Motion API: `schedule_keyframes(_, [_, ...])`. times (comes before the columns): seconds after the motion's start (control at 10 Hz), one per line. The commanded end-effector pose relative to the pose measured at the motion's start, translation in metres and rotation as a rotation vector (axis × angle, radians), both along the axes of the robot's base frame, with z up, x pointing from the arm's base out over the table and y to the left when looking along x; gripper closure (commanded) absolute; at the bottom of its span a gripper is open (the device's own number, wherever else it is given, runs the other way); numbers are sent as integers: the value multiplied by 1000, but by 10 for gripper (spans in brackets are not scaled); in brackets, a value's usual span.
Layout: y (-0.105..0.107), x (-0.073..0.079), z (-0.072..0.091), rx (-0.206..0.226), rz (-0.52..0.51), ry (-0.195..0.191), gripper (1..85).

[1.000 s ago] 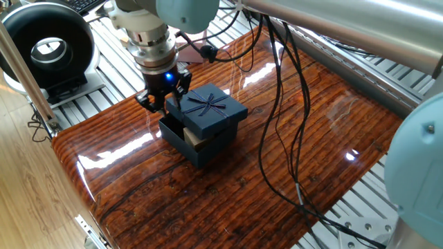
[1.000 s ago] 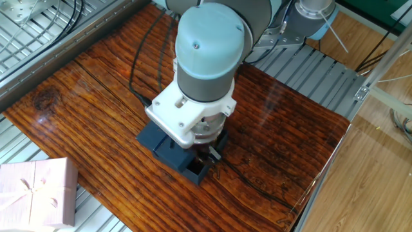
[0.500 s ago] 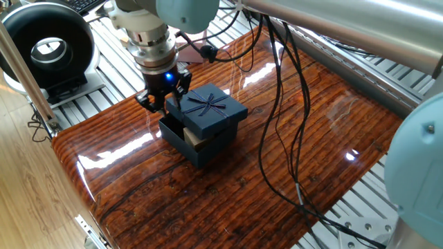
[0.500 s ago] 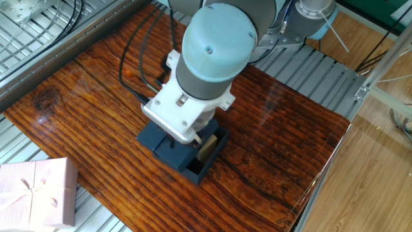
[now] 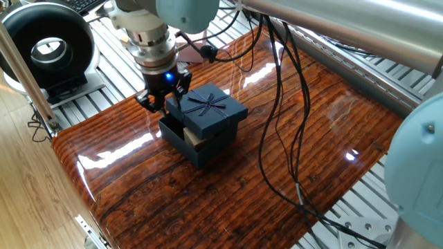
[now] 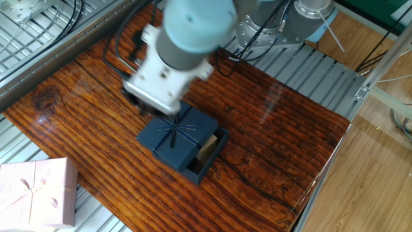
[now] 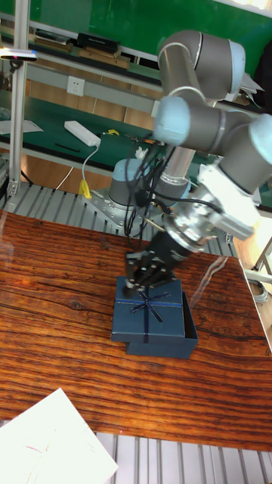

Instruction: Cover the box

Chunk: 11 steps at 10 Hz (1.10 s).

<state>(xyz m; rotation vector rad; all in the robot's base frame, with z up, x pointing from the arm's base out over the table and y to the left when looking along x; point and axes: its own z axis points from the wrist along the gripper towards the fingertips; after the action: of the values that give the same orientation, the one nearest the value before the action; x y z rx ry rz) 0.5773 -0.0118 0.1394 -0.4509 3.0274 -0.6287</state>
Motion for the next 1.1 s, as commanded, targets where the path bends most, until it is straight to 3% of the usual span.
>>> schedule_keyframes(0.0, [-44,-9,-9,12,64,17,847])
schedule_keyframes(0.3, [-51,-8,-26,54,79,-4,843])
schedule_keyframes(0.6, [-44,-15,-44,128,59,-1,800])
schedule_keyframes(1.0, [-37,-17,-62,195,44,-3,787])
